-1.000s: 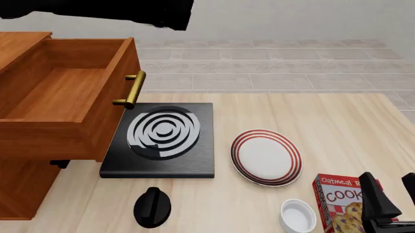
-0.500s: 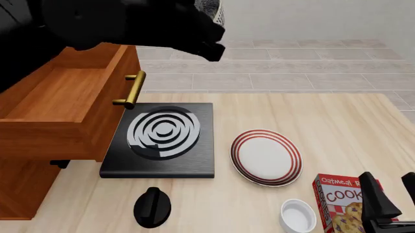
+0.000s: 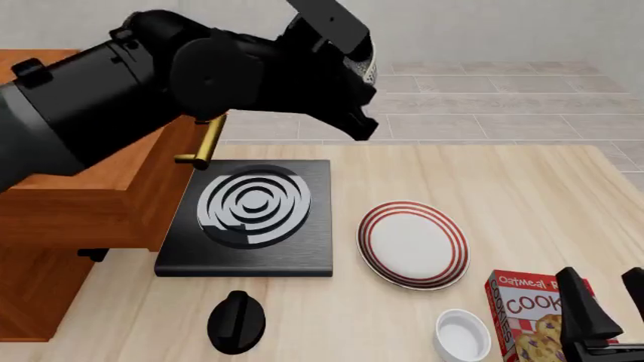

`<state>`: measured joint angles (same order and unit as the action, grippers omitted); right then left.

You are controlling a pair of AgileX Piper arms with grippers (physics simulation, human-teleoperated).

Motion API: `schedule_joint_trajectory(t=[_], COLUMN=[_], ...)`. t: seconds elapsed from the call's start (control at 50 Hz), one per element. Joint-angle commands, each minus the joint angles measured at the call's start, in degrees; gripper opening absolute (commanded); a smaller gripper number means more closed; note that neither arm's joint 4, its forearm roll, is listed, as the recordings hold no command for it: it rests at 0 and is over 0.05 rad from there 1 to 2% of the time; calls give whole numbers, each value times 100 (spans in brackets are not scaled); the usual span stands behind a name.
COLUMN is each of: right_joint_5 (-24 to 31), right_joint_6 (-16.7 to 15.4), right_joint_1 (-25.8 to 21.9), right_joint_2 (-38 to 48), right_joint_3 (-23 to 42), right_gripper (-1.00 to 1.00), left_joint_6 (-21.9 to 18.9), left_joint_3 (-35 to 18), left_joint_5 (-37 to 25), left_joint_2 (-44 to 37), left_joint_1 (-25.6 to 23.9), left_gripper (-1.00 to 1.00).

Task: Pick the akita bowl in the top layer of the wooden cabinet and place it on the plate.

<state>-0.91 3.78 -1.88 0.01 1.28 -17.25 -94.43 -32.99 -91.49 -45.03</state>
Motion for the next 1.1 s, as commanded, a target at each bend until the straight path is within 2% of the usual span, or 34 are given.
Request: schedule_joint_trajectory(t=[0.02,0.56,1.1], right_joint_5=[-1,-8,-1], right_joint_6=[34,97,188], right_joint_1=[-9,5,31], right_joint_2=[0,1,1], right_joint_3=[4,39,28], right_gripper=[100,100,100], left_joint_6=[-247,-950,-1123], left_joint_3=[111,48,-183], left_joint_5=[196,409,571], left_joint_2=[-178,-883,-1731], left_joint_1=[-81,-281,-429], left_gripper=[-100,-100,-100])
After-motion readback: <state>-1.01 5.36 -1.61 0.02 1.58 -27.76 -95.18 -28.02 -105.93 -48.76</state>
